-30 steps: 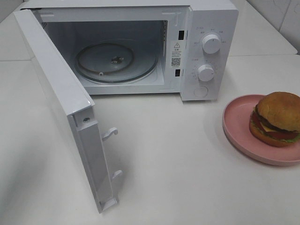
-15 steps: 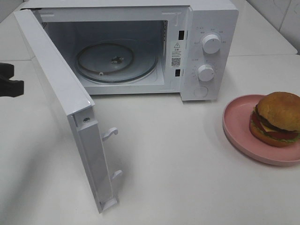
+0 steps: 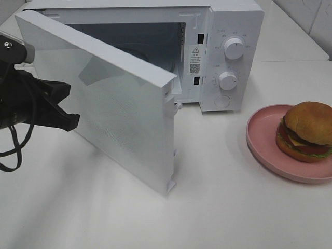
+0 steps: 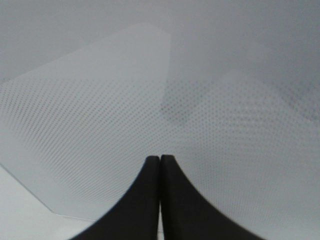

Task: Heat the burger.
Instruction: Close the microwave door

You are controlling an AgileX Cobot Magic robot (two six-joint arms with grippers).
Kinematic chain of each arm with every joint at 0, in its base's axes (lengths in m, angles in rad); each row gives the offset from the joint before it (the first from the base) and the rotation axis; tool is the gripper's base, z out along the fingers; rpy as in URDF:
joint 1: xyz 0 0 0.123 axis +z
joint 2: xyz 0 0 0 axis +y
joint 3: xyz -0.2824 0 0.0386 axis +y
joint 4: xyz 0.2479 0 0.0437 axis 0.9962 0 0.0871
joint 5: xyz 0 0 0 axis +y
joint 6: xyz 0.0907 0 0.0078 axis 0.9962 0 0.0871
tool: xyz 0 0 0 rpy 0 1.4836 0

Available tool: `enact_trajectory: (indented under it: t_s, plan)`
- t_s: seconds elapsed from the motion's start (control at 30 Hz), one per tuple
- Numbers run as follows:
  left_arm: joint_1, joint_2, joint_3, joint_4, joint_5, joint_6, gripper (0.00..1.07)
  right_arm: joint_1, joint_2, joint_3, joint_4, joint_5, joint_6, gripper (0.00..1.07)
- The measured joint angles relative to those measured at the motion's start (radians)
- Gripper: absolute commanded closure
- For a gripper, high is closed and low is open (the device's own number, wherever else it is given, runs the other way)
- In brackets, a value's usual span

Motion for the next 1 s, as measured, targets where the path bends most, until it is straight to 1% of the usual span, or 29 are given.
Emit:
enact_trajectory:
  t_s: [0.23, 0.27, 0.3, 0.33, 0.4, 0.43, 0.47, 0.5, 0.57, 0.6, 0.63, 0.67, 0.7, 0.73, 0.77, 0.8, 0.83, 0.87, 0.93, 0.97, 1.0]
  plan:
    - [0.0, 0.057, -0.059, 0.003, -0.005, 0.0, 1.06, 0.0, 0.0, 0.0, 0.0, 0.0, 0.0, 0.39]
    - [0.0, 0.078, -0.085, 0.003, -0.006, 0.0, 1.06, 0.0, 0.0, 0.0, 0.0, 0.0, 0.0, 0.39]
    - [0.0, 0.078, -0.085, 0.003, -0.006, 0.0, 1.06, 0.0, 0.0, 0.0, 0.0, 0.0, 0.0, 0.39]
    - [0.0, 0.098, -0.11, 0.003, -0.006, 0.0, 1.06, 0.0, 0.0, 0.0, 0.0, 0.0, 0.0, 0.39]
    - [0.0, 0.107, -0.124, 0.003, -0.006, 0.0, 1.06, 0.0, 0.0, 0.0, 0.0, 0.0, 0.0, 0.39]
    - [0.0, 0.13, -0.153, 0.003, -0.006, -0.007, 1.06, 0.0, 0.0, 0.0, 0.0, 0.0, 0.0, 0.39]
    - [0.0, 0.13, -0.153, 0.003, -0.006, -0.007, 1.06, 0.0, 0.0, 0.0, 0.0, 0.0, 0.0, 0.39]
    - [0.0, 0.154, -0.18, 0.003, -0.006, -0.022, 1.06, 0.0, 0.0, 0.0, 0.0, 0.0, 0.0, 0.39]
    - [0.0, 0.164, -0.196, 0.004, -0.006, -0.03, 1.06, 0.0, 0.0, 0.0, 0.0, 0.0, 0.0, 0.39]
    - [0.0, 0.187, -0.227, 0.007, -0.006, -0.046, 1.06, 0.0, 0.0, 0.0, 0.0, 0.0, 0.0, 0.39]
    - [0.0, 0.187, -0.227, 0.007, -0.006, -0.046, 1.06, 0.0, 0.0, 0.0, 0.0, 0.0, 0.0, 0.39]
    - [0.0, 0.212, -0.26, 0.02, -0.006, -0.056, 1.06, 0.0, 0.0, 0.0, 0.0, 0.0, 0.0, 0.39]
    - [0.0, 0.212, -0.26, 0.02, -0.006, -0.056, 1.06, 0.0, 0.0, 0.0, 0.0, 0.0, 0.0, 0.39]
    - [0.0, 0.225, -0.273, 0.027, -0.006, -0.062, 1.06, 0.0, 0.0, 0.0, 0.0, 0.0, 0.0, 0.39]
    - [0.0, 0.251, -0.307, 0.048, -0.006, -0.077, 1.06, 0.0, 0.0, 0.0, 0.0, 0.0, 0.0, 0.39]
    - [0.0, 0.251, -0.307, 0.048, -0.006, -0.077, 1.06, 0.0, 0.0, 0.0, 0.0, 0.0, 0.0, 0.39]
    - [-0.002, 0.274, -0.341, 0.068, -0.006, -0.094, 1.06, 0.0, 0.0, 0.0, 0.0, 0.0, 0.0, 0.39]
    - [-0.002, 0.274, -0.341, 0.068, -0.006, -0.094, 1.06, 0.0, 0.0, 0.0, 0.0, 0.0, 0.0, 0.39]
    - [-0.013, 0.306, -0.382, 0.085, 0.0, -0.106, 1.06, 0.0, 0.0, 0.0, 0.0, 0.0, 0.0, 0.39]
    - [-0.013, 0.306, -0.382, 0.085, 0.0, -0.106, 1.06, 0.0, 0.0, 0.0, 0.0, 0.0, 0.0, 0.39]
    - [-0.031, 0.331, -0.417, 0.105, 0.019, -0.11, 1.06, 0.0, 0.0, 0.0, 0.0, 0.0, 0.0, 0.39]
